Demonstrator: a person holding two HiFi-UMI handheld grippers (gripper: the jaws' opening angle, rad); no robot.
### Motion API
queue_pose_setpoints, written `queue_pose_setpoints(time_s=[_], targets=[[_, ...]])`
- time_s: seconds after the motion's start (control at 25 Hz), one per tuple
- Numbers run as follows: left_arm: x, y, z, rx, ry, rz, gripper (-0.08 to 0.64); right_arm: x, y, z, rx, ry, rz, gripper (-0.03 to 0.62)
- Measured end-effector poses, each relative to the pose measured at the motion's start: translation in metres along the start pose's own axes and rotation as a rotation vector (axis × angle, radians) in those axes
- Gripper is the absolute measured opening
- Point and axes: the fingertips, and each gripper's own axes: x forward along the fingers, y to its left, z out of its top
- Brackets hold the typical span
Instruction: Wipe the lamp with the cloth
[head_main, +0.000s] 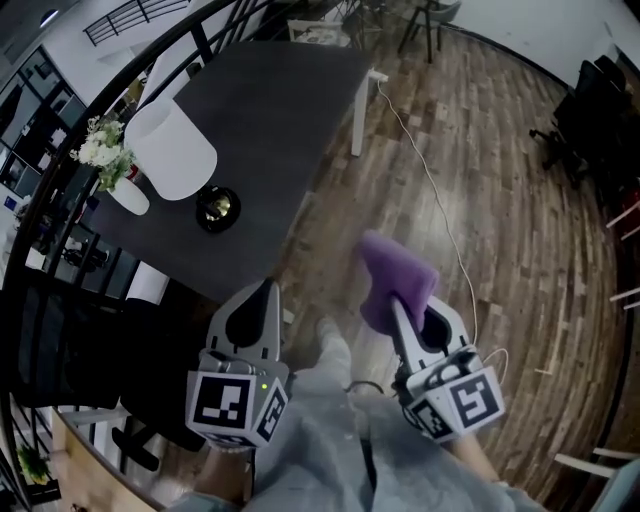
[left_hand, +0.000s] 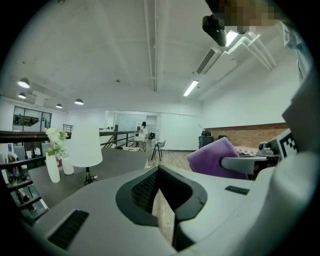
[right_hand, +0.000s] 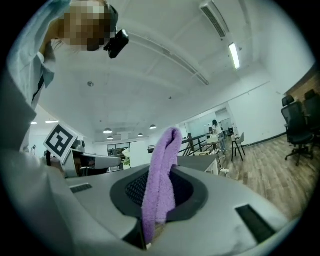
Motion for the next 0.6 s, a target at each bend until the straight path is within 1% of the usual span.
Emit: queue_pose_setpoints(time_s=[0.08,0.2,0.36,0.6], targets=[[0.016,0.006,0.004,0.017,0.007,0.007,0.002,0.018,-0.009,0.004,0.019,-0.001,0.012,0.051],[0.041,0.017,0.009,0.012,0.019,0.01,0.002,0.047,-0.02,0.009,0.02,0.005,0.023,0.051],[0.069,0.037,0.02,0.007,0.015,0.024,0.002,0.086,-0.03,0.018,0.013,0.007,0.047,0.051],[0.103,0.071,0.028,-0.017,0.005,0.055,0.002,0.144,-0.036,0.029,-0.032,0.023,0.112,0.051]])
